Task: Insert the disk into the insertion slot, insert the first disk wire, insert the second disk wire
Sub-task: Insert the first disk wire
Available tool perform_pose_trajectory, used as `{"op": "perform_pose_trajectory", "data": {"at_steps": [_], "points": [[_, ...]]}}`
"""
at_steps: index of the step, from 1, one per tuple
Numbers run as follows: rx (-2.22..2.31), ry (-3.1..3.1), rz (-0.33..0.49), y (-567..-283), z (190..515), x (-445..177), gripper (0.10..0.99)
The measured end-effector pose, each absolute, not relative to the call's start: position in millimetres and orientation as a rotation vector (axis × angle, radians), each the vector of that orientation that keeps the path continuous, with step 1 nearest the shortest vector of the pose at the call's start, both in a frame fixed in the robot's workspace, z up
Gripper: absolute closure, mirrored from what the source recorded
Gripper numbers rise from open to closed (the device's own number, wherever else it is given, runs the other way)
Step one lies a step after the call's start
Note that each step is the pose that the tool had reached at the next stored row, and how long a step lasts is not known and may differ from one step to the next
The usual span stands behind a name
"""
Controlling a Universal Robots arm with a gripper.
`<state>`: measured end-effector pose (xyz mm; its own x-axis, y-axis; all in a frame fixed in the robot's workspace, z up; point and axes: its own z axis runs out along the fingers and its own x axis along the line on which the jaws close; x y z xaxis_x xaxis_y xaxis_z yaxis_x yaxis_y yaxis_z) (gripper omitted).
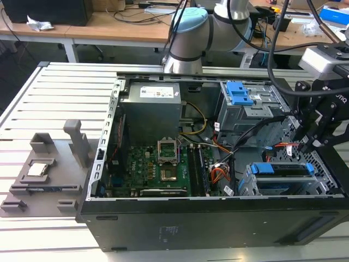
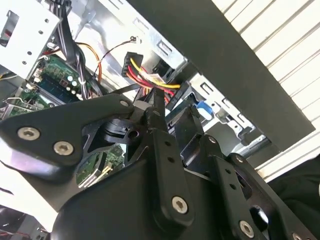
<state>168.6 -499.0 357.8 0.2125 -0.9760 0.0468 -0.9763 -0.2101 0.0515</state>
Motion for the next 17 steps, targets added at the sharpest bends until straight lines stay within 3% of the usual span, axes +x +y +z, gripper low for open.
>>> {"op": "perform_pose_trajectory", "data": {"at_steps": [12,13,16,17], "points": [[2.385,-1.901,0.034,-496.0,353.1,175.6,0.725],[2.385,-1.901,0.034,-496.0,353.1,175.6,0.737],[2.385,-1.901,0.034,-496.0,353.1,175.6,0.918],[2.385,-1.901,0.034,-496.0,353.1,175.6,0.918]]}}
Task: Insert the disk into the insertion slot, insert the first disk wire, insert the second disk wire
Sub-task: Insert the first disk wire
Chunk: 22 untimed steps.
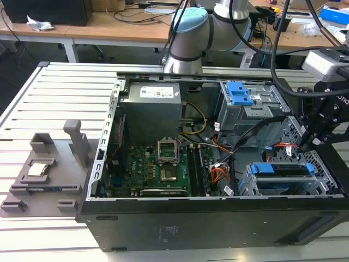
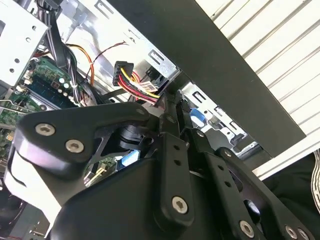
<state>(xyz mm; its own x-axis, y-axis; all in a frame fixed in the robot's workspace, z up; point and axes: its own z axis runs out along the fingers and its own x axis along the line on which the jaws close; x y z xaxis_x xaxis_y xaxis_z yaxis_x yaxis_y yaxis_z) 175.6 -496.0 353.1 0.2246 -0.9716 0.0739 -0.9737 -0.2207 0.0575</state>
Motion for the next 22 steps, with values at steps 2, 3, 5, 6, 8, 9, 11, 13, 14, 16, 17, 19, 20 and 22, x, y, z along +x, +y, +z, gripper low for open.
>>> {"op": "perform_pose_trajectory", "data": {"at_steps": [2,3,5,6,8,9,11,13,14,16,17,19,20,22], "points": [[2.385,-1.901,0.034,-496.0,353.1,175.6,0.918],[2.385,-1.901,0.034,-496.0,353.1,175.6,0.918],[2.385,-1.901,0.033,-498.3,352.9,173.0,0.918],[2.385,-1.901,0.034,-500.3,353.1,171.3,0.918],[2.385,-1.901,0.033,-511.0,352.8,166.8,0.918],[2.385,-1.901,0.033,-514.3,352.7,165.5,0.918],[2.385,-1.901,0.033,-520.5,352.0,161.3,0.918],[2.369,-1.921,0.032,-520.7,350.9,160.8,0.918],[2.352,-1.942,0.031,-520.7,350.2,160.8,0.918],[2.280,-2.024,0.026,-520.7,347.7,160.8,0.918],[2.249,-2.058,0.024,-520.7,346.9,160.8,0.918],[2.200,-2.111,0.021,-520.7,345.9,160.8,0.918],[2.195,-2.116,0.020,-520.9,345.6,160.7,0.918],[2.191,-2.120,0.020,-522.1,345.6,160.4,0.918]]}}
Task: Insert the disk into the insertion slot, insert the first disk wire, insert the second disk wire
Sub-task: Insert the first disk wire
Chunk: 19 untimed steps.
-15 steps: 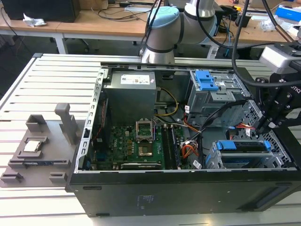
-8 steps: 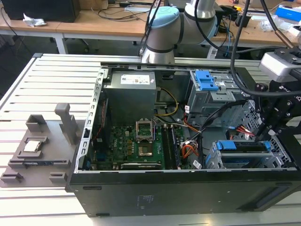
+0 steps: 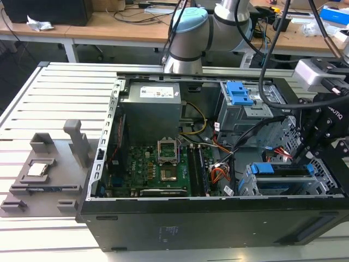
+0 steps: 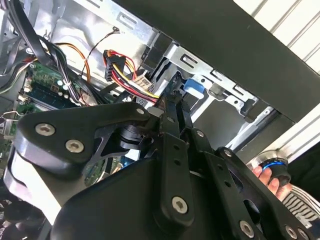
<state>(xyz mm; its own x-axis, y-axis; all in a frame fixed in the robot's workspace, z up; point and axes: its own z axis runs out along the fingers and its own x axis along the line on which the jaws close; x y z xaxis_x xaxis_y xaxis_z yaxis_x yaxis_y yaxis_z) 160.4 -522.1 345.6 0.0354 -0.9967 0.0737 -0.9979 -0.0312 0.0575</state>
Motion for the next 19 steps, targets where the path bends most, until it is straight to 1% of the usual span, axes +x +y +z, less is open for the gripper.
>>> {"op": "perform_pose_trajectory", "data": {"at_steps": [19], "points": [[2.191,-2.120,0.020,-524.3,341.0,155.5,0.918]]}}
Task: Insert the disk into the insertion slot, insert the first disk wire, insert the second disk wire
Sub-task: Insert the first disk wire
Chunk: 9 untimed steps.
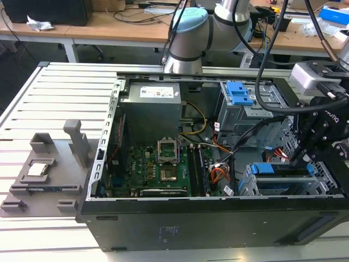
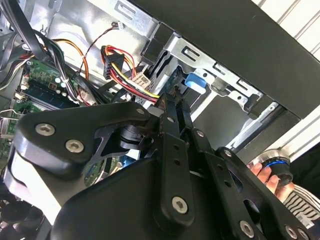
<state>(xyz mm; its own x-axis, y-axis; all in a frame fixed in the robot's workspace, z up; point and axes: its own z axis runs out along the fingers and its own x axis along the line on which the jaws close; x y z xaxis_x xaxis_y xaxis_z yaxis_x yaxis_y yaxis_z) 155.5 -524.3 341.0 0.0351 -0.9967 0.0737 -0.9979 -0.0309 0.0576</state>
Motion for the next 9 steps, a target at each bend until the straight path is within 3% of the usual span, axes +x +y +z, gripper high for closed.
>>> {"op": "perform_pose_trajectory", "data": {"at_steps": [9], "points": [[2.193,-2.122,0.015,-524.3,344.0,155.3,0.918]]}}
